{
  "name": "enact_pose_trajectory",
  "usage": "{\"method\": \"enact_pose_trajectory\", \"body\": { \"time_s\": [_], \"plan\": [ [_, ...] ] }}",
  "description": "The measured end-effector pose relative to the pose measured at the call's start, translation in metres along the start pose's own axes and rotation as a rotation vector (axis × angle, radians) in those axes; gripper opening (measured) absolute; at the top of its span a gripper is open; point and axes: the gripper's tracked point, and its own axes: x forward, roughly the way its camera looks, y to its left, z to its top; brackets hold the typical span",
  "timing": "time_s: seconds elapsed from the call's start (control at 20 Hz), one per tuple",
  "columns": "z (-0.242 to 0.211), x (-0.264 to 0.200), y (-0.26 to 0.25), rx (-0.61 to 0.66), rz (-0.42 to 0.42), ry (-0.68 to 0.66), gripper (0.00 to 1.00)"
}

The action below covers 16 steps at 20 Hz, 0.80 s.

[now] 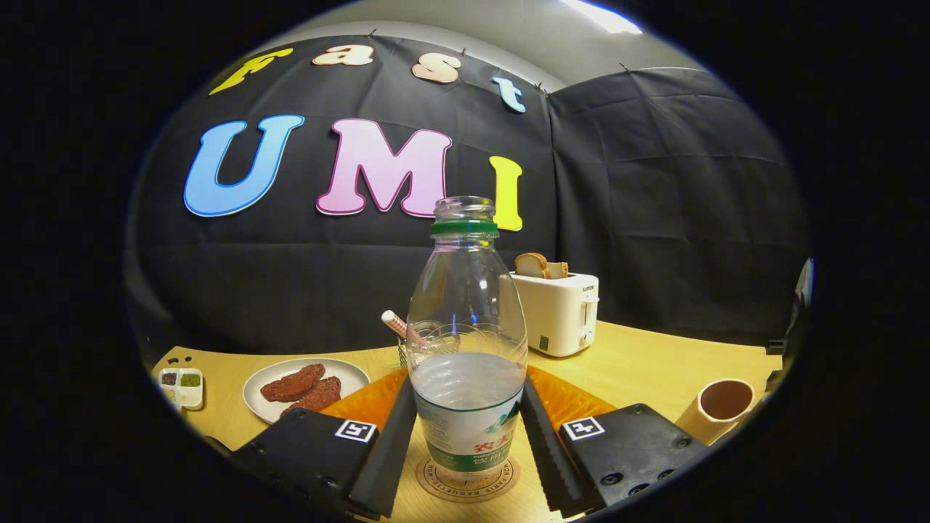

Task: Take the bottle from table, then pour the juice into the cup, finally place the bottle on the coaster

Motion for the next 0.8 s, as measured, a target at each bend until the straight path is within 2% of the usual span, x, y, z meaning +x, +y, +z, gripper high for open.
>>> {"method": "enact_pose_trajectory", "body": {
  "time_s": [0.5, 0.65, 0.8],
  "plan": [
    [-0.0043, -0.003, 0.0058, 0.031, 0.008, -0.011, 0.81],
    [-0.0057, -0.0031, 0.0017, 0.04, -0.013, -0.002, 0.96],
    [-0.0062, -0.0059, 0.001, 0.062, -0.018, 0.009, 0.98]
  ]
}}
